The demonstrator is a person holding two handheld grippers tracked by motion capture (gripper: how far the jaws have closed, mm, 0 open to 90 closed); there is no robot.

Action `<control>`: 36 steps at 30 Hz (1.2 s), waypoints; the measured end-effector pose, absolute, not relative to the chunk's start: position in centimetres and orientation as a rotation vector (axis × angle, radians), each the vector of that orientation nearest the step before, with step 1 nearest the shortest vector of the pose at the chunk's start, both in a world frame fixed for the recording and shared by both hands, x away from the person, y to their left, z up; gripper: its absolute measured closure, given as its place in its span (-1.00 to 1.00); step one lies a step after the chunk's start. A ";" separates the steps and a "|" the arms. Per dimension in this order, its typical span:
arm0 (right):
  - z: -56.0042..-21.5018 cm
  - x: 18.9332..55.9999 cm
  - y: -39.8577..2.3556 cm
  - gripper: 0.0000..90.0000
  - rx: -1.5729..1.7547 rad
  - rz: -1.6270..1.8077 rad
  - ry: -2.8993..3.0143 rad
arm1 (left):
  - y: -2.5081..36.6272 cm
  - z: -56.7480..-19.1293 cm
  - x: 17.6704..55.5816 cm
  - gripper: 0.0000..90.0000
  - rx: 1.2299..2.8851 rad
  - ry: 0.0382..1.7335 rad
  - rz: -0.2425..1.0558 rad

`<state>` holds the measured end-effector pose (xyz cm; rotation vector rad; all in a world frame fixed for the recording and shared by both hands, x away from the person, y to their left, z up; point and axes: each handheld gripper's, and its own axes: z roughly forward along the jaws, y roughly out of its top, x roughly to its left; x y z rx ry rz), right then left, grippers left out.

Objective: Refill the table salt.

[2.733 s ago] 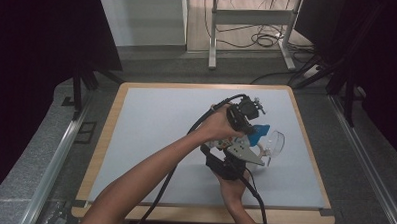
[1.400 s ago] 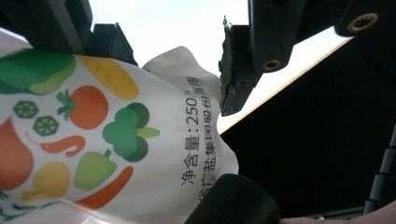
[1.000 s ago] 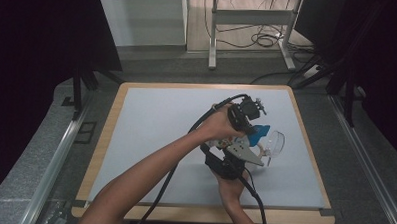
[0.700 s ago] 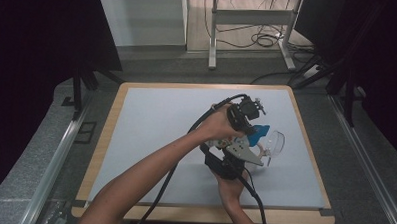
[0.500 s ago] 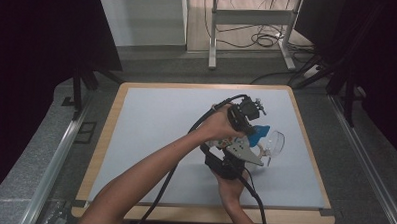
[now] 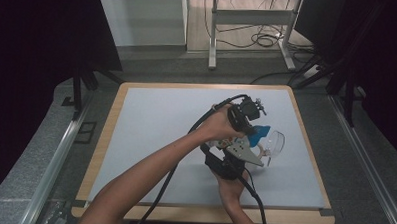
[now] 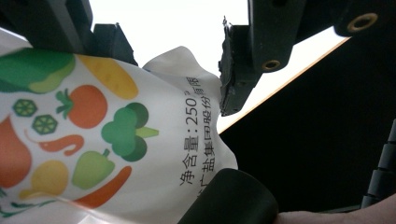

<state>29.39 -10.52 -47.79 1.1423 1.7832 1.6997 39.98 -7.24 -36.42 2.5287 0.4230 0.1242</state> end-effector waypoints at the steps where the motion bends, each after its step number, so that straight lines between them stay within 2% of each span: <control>1: -47.8 29.4 -10.5 0.12 1.142 1.700 1.783 | -7.2 -36.4 40.0 1.00 2.529 0.423 0.124; 36: -47.6 29.3 -10.6 0.12 1.151 1.708 1.766 | -7.5 -36.3 39.8 1.00 2.531 0.420 0.126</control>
